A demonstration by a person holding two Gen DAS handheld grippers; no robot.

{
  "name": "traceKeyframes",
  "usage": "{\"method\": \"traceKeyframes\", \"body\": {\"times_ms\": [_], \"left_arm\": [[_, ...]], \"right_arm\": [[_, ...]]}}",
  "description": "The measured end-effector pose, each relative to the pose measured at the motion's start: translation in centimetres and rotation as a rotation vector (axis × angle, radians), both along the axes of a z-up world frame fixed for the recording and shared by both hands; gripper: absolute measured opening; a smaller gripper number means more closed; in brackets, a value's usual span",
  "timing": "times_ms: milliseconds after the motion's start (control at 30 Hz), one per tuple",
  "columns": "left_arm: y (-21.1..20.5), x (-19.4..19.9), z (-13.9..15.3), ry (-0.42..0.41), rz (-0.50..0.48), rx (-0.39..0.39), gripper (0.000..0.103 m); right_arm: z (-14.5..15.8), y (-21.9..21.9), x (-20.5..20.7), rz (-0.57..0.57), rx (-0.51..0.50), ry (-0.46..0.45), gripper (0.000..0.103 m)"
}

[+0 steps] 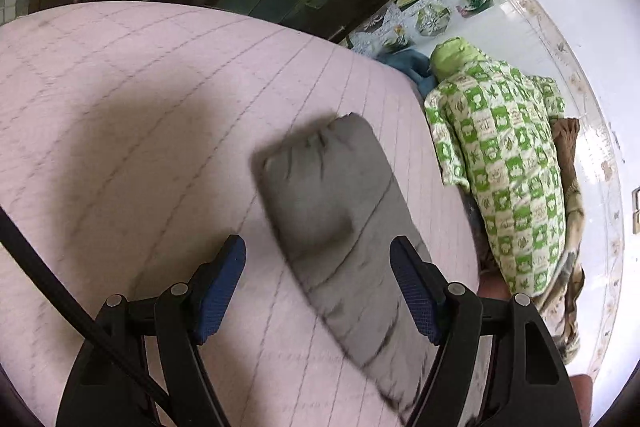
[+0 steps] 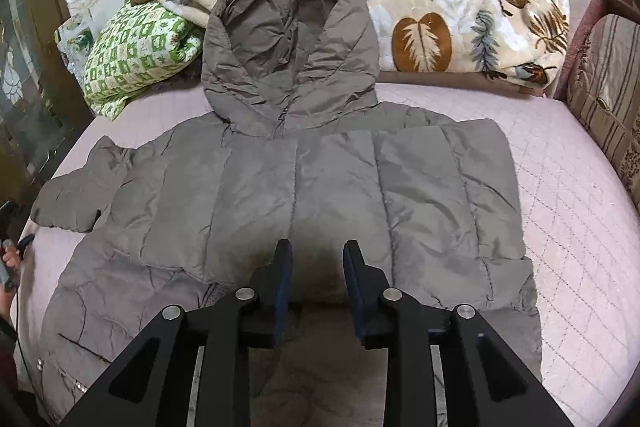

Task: Fold large clothes
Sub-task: 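Grasp the other sleeve cuff with the left gripper, then lift the sleeve with the left gripper, fold it over the body, release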

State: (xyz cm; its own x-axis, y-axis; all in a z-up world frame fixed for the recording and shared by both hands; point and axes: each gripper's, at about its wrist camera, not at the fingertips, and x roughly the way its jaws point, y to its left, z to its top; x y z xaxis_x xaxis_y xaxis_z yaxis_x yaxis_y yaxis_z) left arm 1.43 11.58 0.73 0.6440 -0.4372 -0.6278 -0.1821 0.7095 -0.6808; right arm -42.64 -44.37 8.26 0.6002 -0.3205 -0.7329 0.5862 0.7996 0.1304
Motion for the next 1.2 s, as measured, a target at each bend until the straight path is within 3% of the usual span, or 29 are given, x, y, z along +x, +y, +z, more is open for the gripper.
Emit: {"method": "traceKeyframes", "body": {"times_ms": [100,133,167,200,267,433,567,700,767,1000,1200], "left_arm": [[-1.9,1.8,0.1,-0.039,0.003,0.058,0.07],[-2.4,2.2,0.0,-0.044,0.01,0.082,0.057],[-2.9,2.5,-0.1,-0.045,0.018,0.108,0.026],[-3.0,2.8,-0.5,-0.038,0.009,0.099,0.014],[-2.9,2.5,-0.9,-0.044,0.02,0.077,0.014],[-4.6,1.1,2.3,-0.121,-0.016,0.166,0.013],[-7.0,-1.1,7.2,-0.242,-0.084,0.19,0.013],[-10.6,-5.2,13.8,-0.376,-0.171,0.21,0.013],[-12.5,-7.5,16.5,-0.428,-0.21,0.221,0.013],[-21.3,-17.2,25.9,-0.609,-0.399,0.221,0.013],[-29.6,-24.2,30.0,-0.687,-0.559,0.225,0.013]], "right_arm": [[-0.1,0.0,-0.1,-0.005,-0.007,0.001,0.029],[-0.1,-0.1,-0.2,-0.009,-0.006,-0.002,0.029],[-0.1,-0.3,-0.4,-0.018,-0.006,-0.006,0.029],[0.0,-0.5,-0.5,-0.023,-0.004,-0.008,0.029],[0.0,-0.9,-0.7,-0.035,-0.004,-0.01,0.029],[-0.3,-2.2,-1.3,-0.086,-0.002,-0.001,0.029],[-1.6,-3.1,-1.0,-0.107,0.003,0.058,0.037],[-4.6,-3.8,0.1,-0.091,0.045,0.165,0.038],[-4.3,-3.6,0.2,-0.076,0.026,0.176,0.039],[-1.2,-4.7,-3.0,-0.084,0.106,-0.005,0.04],[0.5,-6.8,-7.0,-0.154,0.121,-0.085,0.04]]}}
